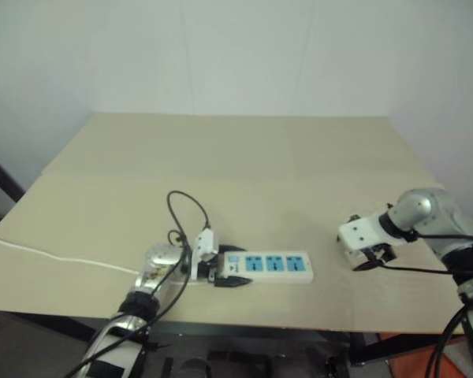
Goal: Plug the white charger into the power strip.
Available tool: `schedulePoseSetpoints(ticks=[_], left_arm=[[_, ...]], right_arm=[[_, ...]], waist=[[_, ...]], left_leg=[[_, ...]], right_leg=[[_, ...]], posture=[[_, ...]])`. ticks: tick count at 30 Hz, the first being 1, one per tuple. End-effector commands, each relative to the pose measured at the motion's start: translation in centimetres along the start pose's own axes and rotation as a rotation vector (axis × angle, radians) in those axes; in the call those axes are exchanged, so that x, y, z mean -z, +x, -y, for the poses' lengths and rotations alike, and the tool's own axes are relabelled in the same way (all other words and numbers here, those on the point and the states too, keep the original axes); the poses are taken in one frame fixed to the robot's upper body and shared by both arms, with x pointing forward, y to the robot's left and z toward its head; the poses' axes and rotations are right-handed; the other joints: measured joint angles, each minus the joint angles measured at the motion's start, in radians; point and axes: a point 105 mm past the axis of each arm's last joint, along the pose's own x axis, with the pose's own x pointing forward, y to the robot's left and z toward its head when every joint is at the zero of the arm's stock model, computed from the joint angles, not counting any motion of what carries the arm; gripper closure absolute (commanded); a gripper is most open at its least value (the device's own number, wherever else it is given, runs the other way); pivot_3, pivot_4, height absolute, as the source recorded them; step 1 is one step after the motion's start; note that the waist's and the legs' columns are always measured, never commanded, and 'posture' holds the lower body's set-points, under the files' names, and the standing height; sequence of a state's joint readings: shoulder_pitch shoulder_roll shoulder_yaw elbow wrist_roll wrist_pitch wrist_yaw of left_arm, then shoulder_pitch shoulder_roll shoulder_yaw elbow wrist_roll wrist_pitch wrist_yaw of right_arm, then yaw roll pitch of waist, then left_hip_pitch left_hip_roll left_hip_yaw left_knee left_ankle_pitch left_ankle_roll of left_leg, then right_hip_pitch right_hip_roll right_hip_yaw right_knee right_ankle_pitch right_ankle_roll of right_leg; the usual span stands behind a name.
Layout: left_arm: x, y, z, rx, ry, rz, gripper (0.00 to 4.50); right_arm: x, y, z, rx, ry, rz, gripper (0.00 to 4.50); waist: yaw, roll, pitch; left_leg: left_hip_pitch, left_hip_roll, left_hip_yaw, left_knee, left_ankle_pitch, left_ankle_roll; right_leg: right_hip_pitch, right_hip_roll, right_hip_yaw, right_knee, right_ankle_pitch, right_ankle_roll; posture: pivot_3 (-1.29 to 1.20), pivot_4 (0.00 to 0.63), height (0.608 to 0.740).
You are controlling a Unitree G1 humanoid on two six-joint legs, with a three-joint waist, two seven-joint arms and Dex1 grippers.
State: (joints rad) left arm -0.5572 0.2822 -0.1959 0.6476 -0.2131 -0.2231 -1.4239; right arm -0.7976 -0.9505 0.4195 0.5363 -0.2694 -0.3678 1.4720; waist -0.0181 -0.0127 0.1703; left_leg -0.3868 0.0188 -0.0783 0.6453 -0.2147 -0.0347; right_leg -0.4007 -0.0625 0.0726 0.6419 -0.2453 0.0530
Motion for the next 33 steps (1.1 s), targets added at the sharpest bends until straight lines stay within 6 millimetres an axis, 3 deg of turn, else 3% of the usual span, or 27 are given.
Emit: schedulePoseSetpoints(ticks=[1, 6, 7, 16, 19, 23, 26, 30, 33], left_arm=[[2.2, 0.7, 1.7, 0.081, -0.073, -0.081, 1.17], [2.3, 0.7, 1.8, 0.079, -0.078, -0.078, 1.17], [2.3, 0.7, 1.9, 0.079, -0.079, -0.079, 1.17], [2.3, 0.7, 1.9, 0.07, -0.083, -0.075, 1.17], [2.4, 0.6, 2.0, 0.071, -0.087, -0.075, 1.17], [2.4, 0.6, 2.1, 0.074, -0.09, -0.077, 1.17], [2.5, 0.6, 2.1, 0.074, -0.092, -0.08, 1.17], [2.5, 0.4, 2.1, 0.078, -0.092, -0.089, 1.17], [2.5, 0.2, 2.0, 0.079, -0.09, -0.094, 1.17]], right_arm=[[-0.1, -0.2, 0.3, 0.0, -0.015, -0.012, 1.51], [0.5, 0.0, 0.0, -0.004, -0.01, -0.039, 3.23], [0.7, 0.0, 0.0, -0.002, -0.01, -0.045, 3.36], [0.0, -0.2, 0.9, 0.044, -0.031, -0.017, 3.36], [-2.2, -1.8, 2.6, 0.12, 0.002, 0.104, 3.36], [-8.7, -7.6, 5.9, 0.296, 0.16, 0.589, 3.36], [-11.4, -9.9, 5.9, 0.31, 0.299, 0.893, 3.36], [-13.4, -8.9, 4.9, 0.314, 0.455, 1.106, 3.36], [-14.7, -6.9, 4.9, 0.372, 0.553, 1.19, 3.36]], waist=[[-0.001, 0.0, 0.0], [-0.002, 0.0, 0.0], [-0.002, 0.0, 0.0], [-0.003, -0.001, 0.0], [-0.006, 0.0, 0.0], [-0.009, 0.0, 0.0], [0.001, 0.0, 0.0], [0.006, -0.006, -0.003], [0.001, -0.006, -0.004]], left_leg=[[0.001, 0.0, 0.0, 0.0, 0.0, 0.0], [0.004, 0.0, 0.0, 0.0, 0.0, 0.0], [0.004, 0.0, 0.0, 0.0, 0.0, 0.0], [0.011, 0.0, 0.0, 0.0, 0.0, 0.0], [0.011, 0.0, 0.0, -0.001, 0.0, 0.0], [0.011, 0.0, -0.001, -0.002, 0.0, 0.0], [0.009, 0.0, -0.003, -0.001, 0.0, 0.0], [0.008, 0.0, -0.004, -0.001, -0.001, 0.002], [0.008, 0.0, -0.003, -0.001, -0.001, 0.002]], right_leg=[[0.001, 0.0, 0.0, 0.0, 0.0, 0.0], [0.004, 0.0, 0.0, 0.0, -0.001, 0.002], [0.005, 0.0, 0.0, -0.001, -0.001, 0.002], [0.012, 0.0, 0.0, -0.001, -0.003, 0.004], [0.012, 0.0, 0.0, -0.001, -0.003, 0.003], [0.011, 0.0, 0.0, -0.001, -0.001, 0.0], [0.011, 0.0, -0.002, -0.001, 0.001, -0.004], [0.012, 0.0, -0.004, -0.003, 0.0, -0.004], [0.01, 0.0, -0.003, -0.001, -0.002, 0.001]], posture=[[0.0, 0.15, 0.74], [0.0, 0.15, 0.74], [0.0, 0.15, 0.74], [0.0, 0.15, 0.74], [0.0, 0.15, 0.74], [0.0, 0.15, 0.74], [0.0, 0.15, 0.74], [0.0, 0.15, 0.74], [0.0, 0.15, 0.74]])
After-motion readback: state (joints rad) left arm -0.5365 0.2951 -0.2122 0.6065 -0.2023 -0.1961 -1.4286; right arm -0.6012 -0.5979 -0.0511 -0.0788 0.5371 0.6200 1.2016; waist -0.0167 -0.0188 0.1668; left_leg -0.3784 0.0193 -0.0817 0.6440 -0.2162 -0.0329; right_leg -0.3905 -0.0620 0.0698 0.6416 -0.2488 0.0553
